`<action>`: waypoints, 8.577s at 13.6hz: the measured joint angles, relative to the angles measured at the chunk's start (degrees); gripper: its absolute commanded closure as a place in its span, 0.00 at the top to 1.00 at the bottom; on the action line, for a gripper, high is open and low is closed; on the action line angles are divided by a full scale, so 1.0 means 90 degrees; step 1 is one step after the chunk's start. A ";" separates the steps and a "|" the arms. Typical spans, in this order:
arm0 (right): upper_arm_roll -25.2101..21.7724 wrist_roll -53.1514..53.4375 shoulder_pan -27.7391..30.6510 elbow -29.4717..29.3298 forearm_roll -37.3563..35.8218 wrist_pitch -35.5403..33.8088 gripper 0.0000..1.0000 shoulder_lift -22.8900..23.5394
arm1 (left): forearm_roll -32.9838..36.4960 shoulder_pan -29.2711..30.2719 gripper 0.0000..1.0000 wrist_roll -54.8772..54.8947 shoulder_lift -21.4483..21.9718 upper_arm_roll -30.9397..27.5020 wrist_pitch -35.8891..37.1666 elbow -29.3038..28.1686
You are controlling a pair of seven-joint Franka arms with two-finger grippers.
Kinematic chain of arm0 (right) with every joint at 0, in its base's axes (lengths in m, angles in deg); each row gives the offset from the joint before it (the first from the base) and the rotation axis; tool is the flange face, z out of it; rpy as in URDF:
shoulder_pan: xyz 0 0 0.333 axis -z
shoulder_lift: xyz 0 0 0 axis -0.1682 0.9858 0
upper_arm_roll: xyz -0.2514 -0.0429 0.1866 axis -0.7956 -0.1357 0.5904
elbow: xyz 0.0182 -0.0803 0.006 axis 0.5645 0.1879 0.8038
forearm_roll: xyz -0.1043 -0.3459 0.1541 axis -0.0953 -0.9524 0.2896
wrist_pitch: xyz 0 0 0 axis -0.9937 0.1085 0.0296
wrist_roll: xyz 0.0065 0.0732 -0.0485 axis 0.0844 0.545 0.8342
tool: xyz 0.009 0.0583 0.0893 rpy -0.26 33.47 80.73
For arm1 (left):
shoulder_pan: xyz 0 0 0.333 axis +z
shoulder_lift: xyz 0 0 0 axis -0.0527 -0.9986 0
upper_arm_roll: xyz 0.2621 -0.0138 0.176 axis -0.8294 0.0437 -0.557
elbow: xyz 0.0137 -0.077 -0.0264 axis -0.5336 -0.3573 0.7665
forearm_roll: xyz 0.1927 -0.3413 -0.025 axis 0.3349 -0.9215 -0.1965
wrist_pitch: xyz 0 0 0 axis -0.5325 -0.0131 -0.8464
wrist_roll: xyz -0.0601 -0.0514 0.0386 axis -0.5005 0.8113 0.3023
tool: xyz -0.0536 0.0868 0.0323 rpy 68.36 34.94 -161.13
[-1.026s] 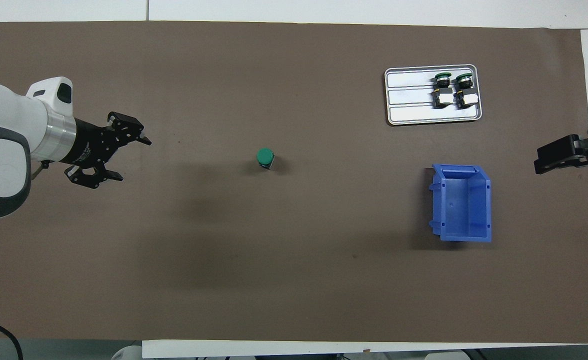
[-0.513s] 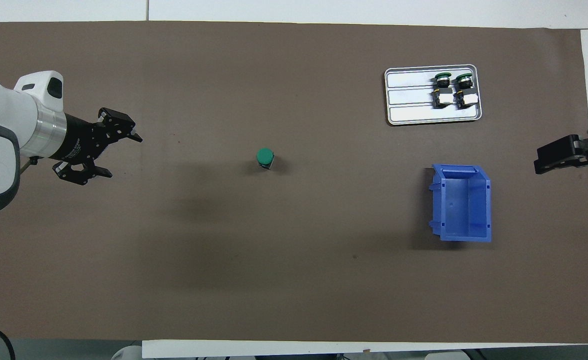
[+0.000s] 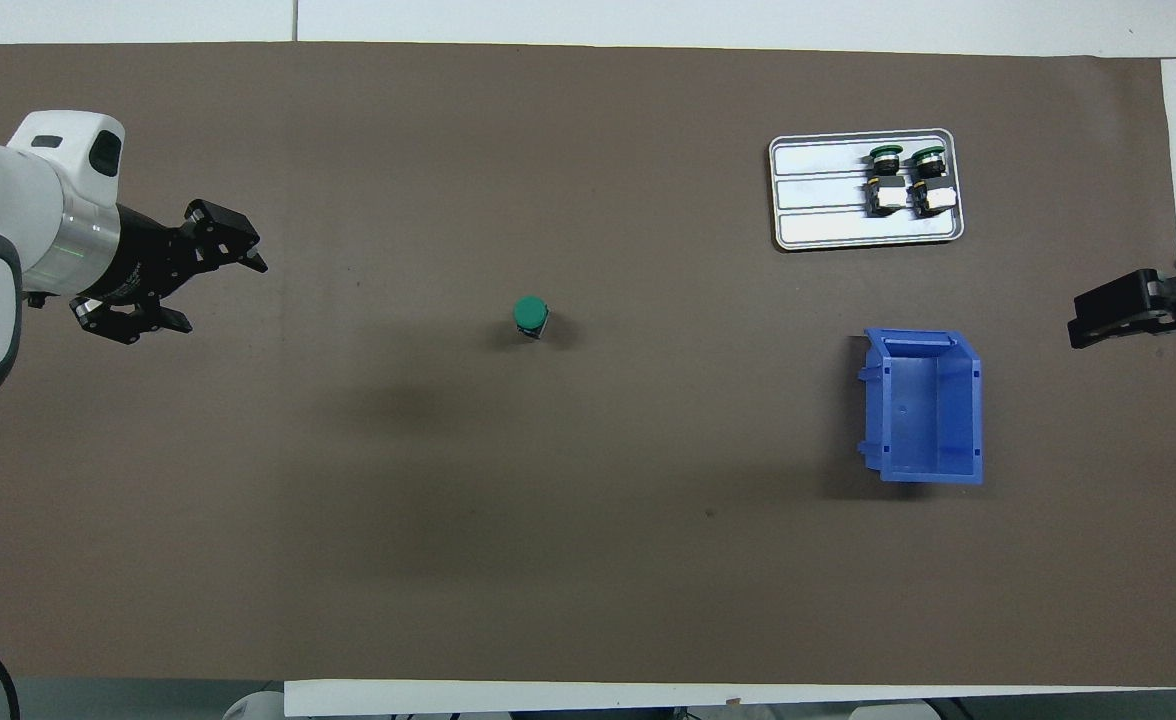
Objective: Place and press button with both arms
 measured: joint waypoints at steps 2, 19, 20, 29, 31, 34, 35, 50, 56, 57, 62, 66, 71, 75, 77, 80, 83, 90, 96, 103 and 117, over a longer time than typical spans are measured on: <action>0.0000 0.0000 0.0000 0.0000 0.0000 0.0000 0.99 0.0000 | 0.0267 -0.0041 1.00 0.0140 -0.0006 0.0003 0.0046 0.0036; 0.0000 0.0000 0.0000 0.0001 0.0000 0.0000 0.99 0.0000 | 0.0368 -0.1520 0.60 -0.0174 -0.0256 0.0047 -0.0185 0.0339; 0.0000 0.0000 0.0000 0.0001 0.0000 0.0000 0.99 0.0000 | 0.0367 -0.1629 0.45 -0.0244 -0.0346 0.0046 -0.0215 0.0345; 0.0000 0.0000 0.0000 0.0001 0.0000 0.0000 0.99 0.0000 | 0.0061 -0.2481 0.10 -0.0815 -0.1678 0.0058 -0.0321 0.1476; 0.0000 0.0000 0.0000 0.0001 0.0000 0.0000 0.99 0.0000 | 0.0058 -0.2641 0.08 -0.0975 -0.1998 0.0055 -0.0340 0.1690; 0.0000 0.0000 0.0000 0.0001 0.0000 0.0000 0.99 0.0000 | 0.0058 -0.2751 0.04 -0.1097 -0.2372 0.0051 -0.0421 0.1980; 0.0000 0.0000 0.0000 0.0001 0.0000 0.0000 0.99 0.0000 | 0.0058 -0.2755 0.04 -0.1104 -0.2499 0.0049 -0.0424 0.2123; 0.0000 0.0000 0.0000 0.0001 0.0000 0.0000 0.99 0.0000 | 0.0155 -0.2976 0.04 -0.1245 -0.2879 0.0028 -0.0716 0.2051; 0.0000 0.0000 0.0000 0.0001 0.0000 0.0000 0.99 0.0000 | 0.0155 -0.2972 0.04 -0.1248 -0.2823 0.0014 -0.1001 0.1866; 0.0000 0.0000 0.0000 0.0001 0.0000 0.0000 0.99 0.0000 | 0.0154 -0.2972 0.04 -0.1248 -0.2786 0.0015 -0.1076 0.1789; 0.0000 0.0000 0.0000 0.0001 0.0000 0.0000 0.99 0.0000 | 0.0142 -0.2967 0.44 -0.1272 -0.2709 0.0013 -0.1160 0.1729; 0.0000 0.0000 0.0000 0.0001 0.0000 0.0000 0.99 0.0000 | 0.0145 -0.2876 0.84 -0.1281 -0.2443 -0.0052 -0.0980 0.1895; 0.0000 0.0000 0.0000 0.0001 0.0000 0.0000 0.99 0.0000 | 0.0159 -0.2235 0.99 -0.0862 -0.1777 -0.0108 0.0055 0.1964; 0.0000 0.0000 0.0000 0.0001 0.0000 0.0000 0.99 0.0000 | 0.0165 -0.1411 1.00 0.0410 -0.1393 -0.0183 0.0921 0.1967; 0.0000 0.0000 0.0000 0.0001 0.0000 0.0000 0.99 0.0000 | 0.0166 -0.0947 1.00 0.0848 -0.1143 -0.0221 0.1213 0.1968; 0.0000 0.0000 0.0000 0.0001 0.0000 0.0000 0.99 0.0000 | 0.0182 -0.0354 1.00 0.1293 -0.0796 -0.0257 0.1494 0.1967; 0.0000 0.0000 0.0000 0.0001 0.0000 0.0000 0.99 0.0000 | 0.0707 0.0009 1.00 0.1981 -0.0567 -0.0268 0.1602 0.1967; 0.0055 -0.0307 -0.0379 -0.0014 0.0044 0.0461 0.99 0.0013 | 0.0939 0.0796 1.00 0.3633 -0.0160 -0.0355 0.2455 0.1975; 0.0415 0.2565 -0.1835 -0.1543 0.0447 0.0796 0.99 0.1688 | 0.0940 0.0744 1.00 0.3655 -0.0005 -0.0266 0.2867 0.2258; 0.0864 0.6161 -0.3198 -0.2914 0.0461 0.2485 0.99 0.4206 | 0.0940 0.0720 1.00 0.3663 -0.0005 -0.0266 0.2866 0.2261; 0.0872 0.6635 -0.3558 -0.1000 0.0031 0.4966 0.17 0.4451 | 0.0939 0.0721 1.00 0.3664 0.0040 -0.0295 0.2867 0.2291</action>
